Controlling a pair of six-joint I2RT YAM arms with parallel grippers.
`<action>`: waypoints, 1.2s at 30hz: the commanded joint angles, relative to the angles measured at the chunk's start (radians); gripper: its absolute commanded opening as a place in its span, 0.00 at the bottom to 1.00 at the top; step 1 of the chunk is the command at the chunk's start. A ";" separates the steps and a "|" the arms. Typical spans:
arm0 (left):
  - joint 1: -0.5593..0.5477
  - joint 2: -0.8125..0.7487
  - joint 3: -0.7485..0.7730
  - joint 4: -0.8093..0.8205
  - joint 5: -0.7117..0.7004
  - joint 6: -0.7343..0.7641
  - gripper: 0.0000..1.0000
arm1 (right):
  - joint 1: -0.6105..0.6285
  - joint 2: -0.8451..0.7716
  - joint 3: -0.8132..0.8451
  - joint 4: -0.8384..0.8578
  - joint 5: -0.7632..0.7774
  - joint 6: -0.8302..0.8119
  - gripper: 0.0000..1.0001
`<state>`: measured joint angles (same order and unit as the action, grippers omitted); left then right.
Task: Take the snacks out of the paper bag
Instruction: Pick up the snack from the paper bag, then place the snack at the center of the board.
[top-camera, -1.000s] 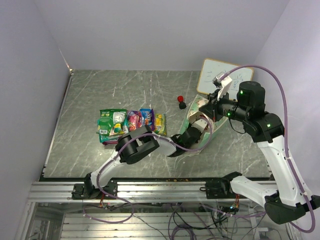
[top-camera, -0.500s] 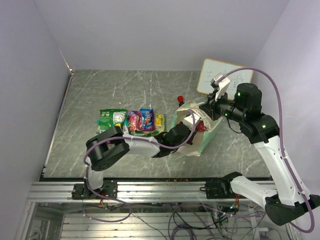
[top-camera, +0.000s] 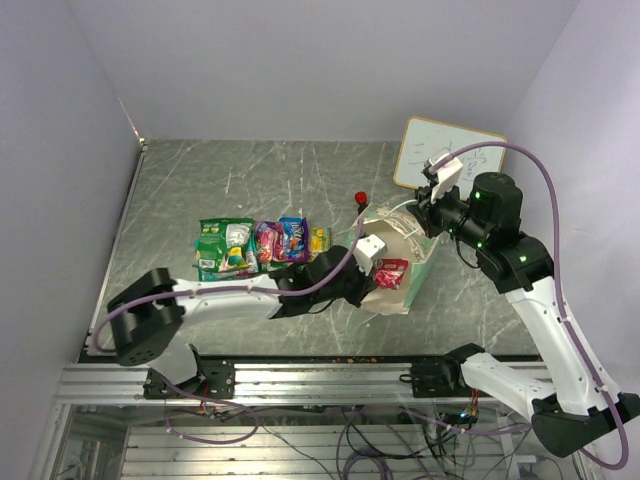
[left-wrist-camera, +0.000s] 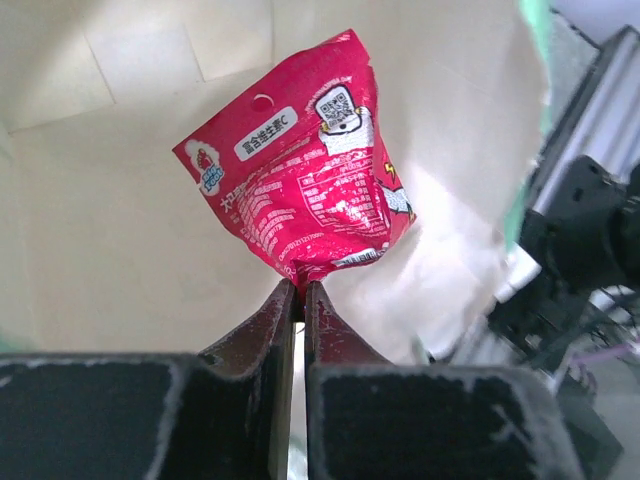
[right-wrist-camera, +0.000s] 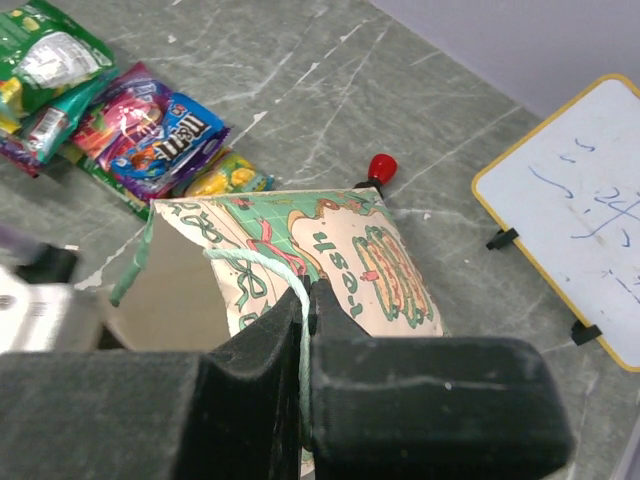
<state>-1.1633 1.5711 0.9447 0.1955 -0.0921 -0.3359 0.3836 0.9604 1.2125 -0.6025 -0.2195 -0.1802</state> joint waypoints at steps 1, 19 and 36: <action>-0.005 -0.138 0.034 -0.211 0.105 -0.016 0.14 | 0.001 -0.021 -0.020 0.053 0.055 -0.034 0.00; 0.079 -0.490 0.328 -0.904 -0.304 0.077 0.07 | 0.000 -0.046 0.008 0.016 0.436 -0.002 0.00; 0.442 -0.312 -0.080 -0.319 -0.422 0.326 0.07 | 0.000 -0.155 0.063 -0.058 0.463 -0.059 0.00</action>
<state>-0.7860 1.2068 0.9131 -0.3519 -0.5529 -0.1013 0.3836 0.8158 1.2324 -0.6270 0.2188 -0.2256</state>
